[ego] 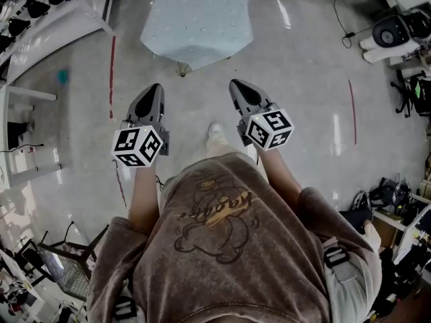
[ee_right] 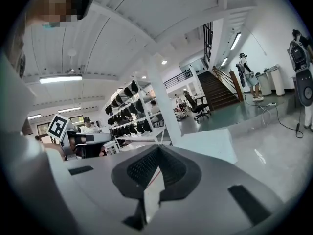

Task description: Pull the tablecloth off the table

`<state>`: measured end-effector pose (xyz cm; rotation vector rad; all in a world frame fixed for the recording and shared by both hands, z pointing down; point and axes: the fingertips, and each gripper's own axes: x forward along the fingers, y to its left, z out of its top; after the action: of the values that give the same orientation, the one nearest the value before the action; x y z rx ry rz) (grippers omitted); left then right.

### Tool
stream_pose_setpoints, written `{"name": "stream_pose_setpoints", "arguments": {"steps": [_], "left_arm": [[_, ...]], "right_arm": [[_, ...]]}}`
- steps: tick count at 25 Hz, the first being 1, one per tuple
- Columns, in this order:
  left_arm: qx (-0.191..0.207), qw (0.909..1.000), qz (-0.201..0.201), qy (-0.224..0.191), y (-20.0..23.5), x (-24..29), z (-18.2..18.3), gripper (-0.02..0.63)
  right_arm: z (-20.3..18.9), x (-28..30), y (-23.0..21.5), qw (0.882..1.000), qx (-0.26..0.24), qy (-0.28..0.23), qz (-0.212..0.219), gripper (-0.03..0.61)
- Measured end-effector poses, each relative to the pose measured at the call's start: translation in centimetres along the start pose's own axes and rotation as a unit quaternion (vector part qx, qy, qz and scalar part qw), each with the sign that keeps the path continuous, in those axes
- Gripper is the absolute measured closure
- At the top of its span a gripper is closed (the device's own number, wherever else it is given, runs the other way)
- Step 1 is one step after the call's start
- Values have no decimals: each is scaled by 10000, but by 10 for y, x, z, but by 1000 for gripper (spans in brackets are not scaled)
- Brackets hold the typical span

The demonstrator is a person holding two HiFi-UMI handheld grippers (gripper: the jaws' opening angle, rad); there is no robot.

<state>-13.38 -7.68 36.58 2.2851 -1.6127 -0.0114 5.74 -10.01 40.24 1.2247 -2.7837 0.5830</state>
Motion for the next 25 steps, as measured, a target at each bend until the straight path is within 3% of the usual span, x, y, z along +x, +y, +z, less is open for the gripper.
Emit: {"name": "stream_pose_setpoints", "arguments": {"steps": [8,16,25], "left_arm": [[21,9998,202,-88,1,43,11,595],[309,9991,230,-168,9,75,32,595],[341,9992,-152,-163,29,97,59,595]], "right_arm": [[21,28,-35,9994,-102,79,320,571],[39,52,-61,9987,-189,79,464,571],[61,82,-52,9995,-132,-149,249,571]]}}
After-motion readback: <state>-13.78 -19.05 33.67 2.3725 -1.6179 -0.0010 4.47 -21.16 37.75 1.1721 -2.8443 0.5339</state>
